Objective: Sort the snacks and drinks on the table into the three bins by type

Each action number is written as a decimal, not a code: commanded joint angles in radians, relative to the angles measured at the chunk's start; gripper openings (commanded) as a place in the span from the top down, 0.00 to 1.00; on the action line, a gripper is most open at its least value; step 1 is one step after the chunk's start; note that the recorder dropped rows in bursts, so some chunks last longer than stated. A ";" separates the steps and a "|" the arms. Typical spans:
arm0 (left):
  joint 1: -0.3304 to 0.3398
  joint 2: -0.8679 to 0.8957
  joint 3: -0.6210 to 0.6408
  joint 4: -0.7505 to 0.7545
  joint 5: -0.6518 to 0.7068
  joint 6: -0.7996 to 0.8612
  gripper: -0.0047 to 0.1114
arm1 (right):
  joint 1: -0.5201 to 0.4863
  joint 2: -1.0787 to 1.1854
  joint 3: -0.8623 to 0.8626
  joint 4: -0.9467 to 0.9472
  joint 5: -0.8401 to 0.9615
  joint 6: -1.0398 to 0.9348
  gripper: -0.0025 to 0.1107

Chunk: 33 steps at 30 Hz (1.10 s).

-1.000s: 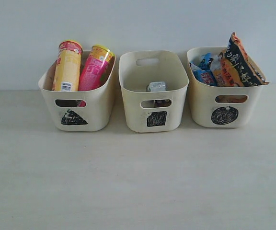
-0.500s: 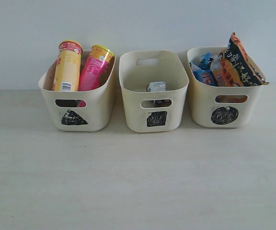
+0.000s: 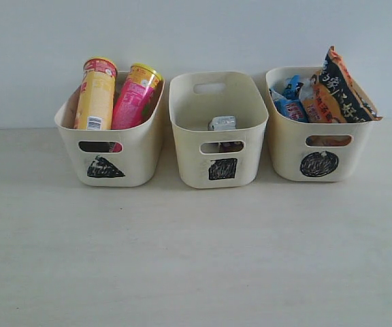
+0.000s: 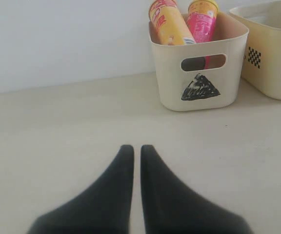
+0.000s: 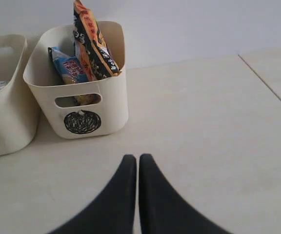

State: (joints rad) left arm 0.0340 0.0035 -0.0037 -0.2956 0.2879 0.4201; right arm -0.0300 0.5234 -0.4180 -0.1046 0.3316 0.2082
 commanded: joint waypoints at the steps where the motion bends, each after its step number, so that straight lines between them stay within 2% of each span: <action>1: 0.003 -0.004 0.004 -0.012 -0.004 0.000 0.92 | -0.001 -0.003 -0.001 -0.001 0.002 -0.003 0.98; 17: 0.003 -0.004 0.004 -0.012 -0.004 0.000 0.92 | -0.001 -0.019 -0.001 -0.001 0.025 -0.010 0.98; 23: 0.003 -0.004 0.004 -0.012 -0.004 0.000 0.92 | -0.001 -0.137 0.000 -0.006 0.042 -0.218 0.98; 26: 0.003 -0.004 0.004 -0.012 -0.004 0.000 0.92 | -0.001 -0.188 0.052 -0.006 -0.046 -0.245 0.98; 31: 0.003 -0.004 0.004 -0.012 -0.004 0.000 0.92 | -0.001 -0.292 0.238 0.019 -0.290 -0.243 0.98; 33: 0.003 -0.004 0.004 -0.012 -0.004 0.000 0.92 | -0.001 -0.339 0.294 0.021 -0.304 -0.226 0.98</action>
State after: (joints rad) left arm 0.0340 0.0035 -0.0037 -0.2956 0.2879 0.4201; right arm -0.0300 0.2368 -0.1990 -0.0918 0.0929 -0.0250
